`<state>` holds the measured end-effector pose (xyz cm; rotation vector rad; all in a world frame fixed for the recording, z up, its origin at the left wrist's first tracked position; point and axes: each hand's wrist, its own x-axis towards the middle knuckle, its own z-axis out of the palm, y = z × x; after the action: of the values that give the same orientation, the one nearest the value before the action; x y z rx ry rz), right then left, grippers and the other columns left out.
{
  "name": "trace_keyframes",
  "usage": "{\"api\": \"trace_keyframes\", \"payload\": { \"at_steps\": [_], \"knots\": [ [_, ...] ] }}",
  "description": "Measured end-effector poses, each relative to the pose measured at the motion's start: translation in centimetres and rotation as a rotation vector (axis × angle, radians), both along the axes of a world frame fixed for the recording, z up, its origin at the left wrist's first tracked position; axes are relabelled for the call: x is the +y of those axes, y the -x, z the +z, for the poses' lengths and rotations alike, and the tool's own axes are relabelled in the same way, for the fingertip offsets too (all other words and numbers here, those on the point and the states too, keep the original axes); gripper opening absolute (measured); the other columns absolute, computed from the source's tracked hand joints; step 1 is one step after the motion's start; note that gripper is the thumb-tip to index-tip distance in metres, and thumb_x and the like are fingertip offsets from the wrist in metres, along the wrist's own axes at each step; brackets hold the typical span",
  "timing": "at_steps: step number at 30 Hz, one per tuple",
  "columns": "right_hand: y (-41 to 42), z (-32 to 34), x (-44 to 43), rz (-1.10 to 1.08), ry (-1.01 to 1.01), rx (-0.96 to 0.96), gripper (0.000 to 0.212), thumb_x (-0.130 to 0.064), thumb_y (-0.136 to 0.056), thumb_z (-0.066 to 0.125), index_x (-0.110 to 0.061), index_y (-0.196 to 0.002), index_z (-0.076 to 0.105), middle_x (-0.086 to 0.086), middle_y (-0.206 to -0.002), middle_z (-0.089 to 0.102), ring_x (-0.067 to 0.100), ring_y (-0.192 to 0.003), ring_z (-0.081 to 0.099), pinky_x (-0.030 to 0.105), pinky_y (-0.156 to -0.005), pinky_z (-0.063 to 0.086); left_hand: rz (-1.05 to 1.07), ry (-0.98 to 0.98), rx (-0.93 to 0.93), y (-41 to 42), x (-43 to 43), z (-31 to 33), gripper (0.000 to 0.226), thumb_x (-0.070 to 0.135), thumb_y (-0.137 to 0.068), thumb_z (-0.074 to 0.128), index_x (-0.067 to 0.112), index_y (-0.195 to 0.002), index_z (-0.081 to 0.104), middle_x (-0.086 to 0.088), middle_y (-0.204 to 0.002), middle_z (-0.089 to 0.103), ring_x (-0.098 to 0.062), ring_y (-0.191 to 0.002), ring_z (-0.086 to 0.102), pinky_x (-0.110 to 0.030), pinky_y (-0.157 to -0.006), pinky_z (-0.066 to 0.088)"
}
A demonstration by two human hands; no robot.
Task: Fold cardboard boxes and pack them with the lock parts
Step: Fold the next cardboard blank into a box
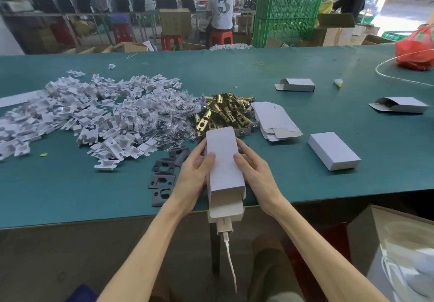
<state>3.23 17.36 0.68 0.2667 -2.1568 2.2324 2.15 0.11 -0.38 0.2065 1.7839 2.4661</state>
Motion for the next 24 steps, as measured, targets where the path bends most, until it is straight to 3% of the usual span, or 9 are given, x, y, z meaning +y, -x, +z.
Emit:
{"api": "trace_keyframes", "payload": {
  "at_steps": [3, 7, 11, 14, 19, 24],
  "knots": [
    [-0.04, 0.03, 0.05, -0.017, -0.016, 0.02, 0.056, -0.042, -0.095, 0.064, -0.033, -0.148, 0.048, 0.001, -0.116, 0.069, 0.016, -0.104, 0.069, 0.03, -0.082, 0.059, -0.023, 0.015, -0.005, -0.16, -0.07, 0.01, 0.06, 0.029, -0.099, 0.068, 0.033, -0.154, 0.044, -0.006, -0.131, 0.072, -0.03, -0.116, 0.071, -0.038, -0.085, 0.062],
    [0.07, -0.14, 0.03, -0.058, -0.043, 0.014, 0.055, -0.044, -0.088, 0.063, -0.028, -0.139, 0.052, 0.006, -0.11, 0.069, 0.017, -0.097, 0.07, 0.029, -0.078, 0.06, -0.014, 0.038, -0.022, -0.16, -0.09, -0.07, 0.048, 0.026, -0.099, 0.068, 0.031, -0.145, 0.057, -0.007, -0.129, 0.072, -0.031, -0.112, 0.072, -0.037, -0.082, 0.062],
    [0.26, -0.57, 0.11, -0.063, -0.028, -0.006, 0.04, -0.033, -0.097, 0.065, -0.023, -0.135, 0.056, 0.002, -0.109, 0.069, 0.009, -0.09, 0.07, 0.019, -0.068, 0.056, 0.019, 0.064, -0.029, -0.27, -0.13, -0.12, 0.046, 0.025, -0.094, 0.072, 0.022, -0.139, 0.062, -0.006, -0.128, 0.073, -0.032, -0.114, 0.072, -0.038, -0.083, 0.063],
    [0.29, -0.66, -0.04, -0.085, -0.034, -0.008, 0.041, -0.039, -0.092, 0.066, -0.023, -0.129, 0.06, -0.006, -0.113, 0.068, 0.003, -0.094, 0.069, 0.017, -0.069, 0.055, 0.012, 0.06, -0.024, -0.25, -0.29, -0.22, 0.046, 0.021, -0.094, 0.074, 0.024, -0.138, 0.063, -0.007, -0.128, 0.073, -0.031, -0.112, 0.073, -0.039, -0.083, 0.063],
    [0.57, -0.88, 0.07, -0.118, -0.042, -0.013, 0.022, -0.031, -0.098, 0.066, -0.027, -0.119, 0.064, -0.019, -0.106, 0.07, 0.002, -0.096, 0.069, 0.017, -0.071, 0.055, 0.061, 0.084, 0.005, -0.22, -0.23, -0.12, 0.069, 0.016, -0.094, 0.075, 0.035, -0.154, 0.046, -0.011, -0.127, 0.067, -0.029, -0.113, 0.071, -0.047, -0.092, 0.061],
    [0.47, -0.89, 0.2, -0.104, -0.02, 0.002, 0.016, -0.029, -0.098, 0.066, -0.03, -0.114, 0.066, -0.02, -0.103, 0.071, 0.008, -0.096, 0.07, 0.019, -0.071, 0.056, 0.023, 0.136, 0.007, -0.29, -0.09, -0.21, 0.043, 0.015, -0.099, 0.068, 0.029, -0.14, 0.062, -0.015, -0.134, 0.066, -0.038, -0.114, 0.069, -0.05, -0.092, 0.061]
  ]
}}
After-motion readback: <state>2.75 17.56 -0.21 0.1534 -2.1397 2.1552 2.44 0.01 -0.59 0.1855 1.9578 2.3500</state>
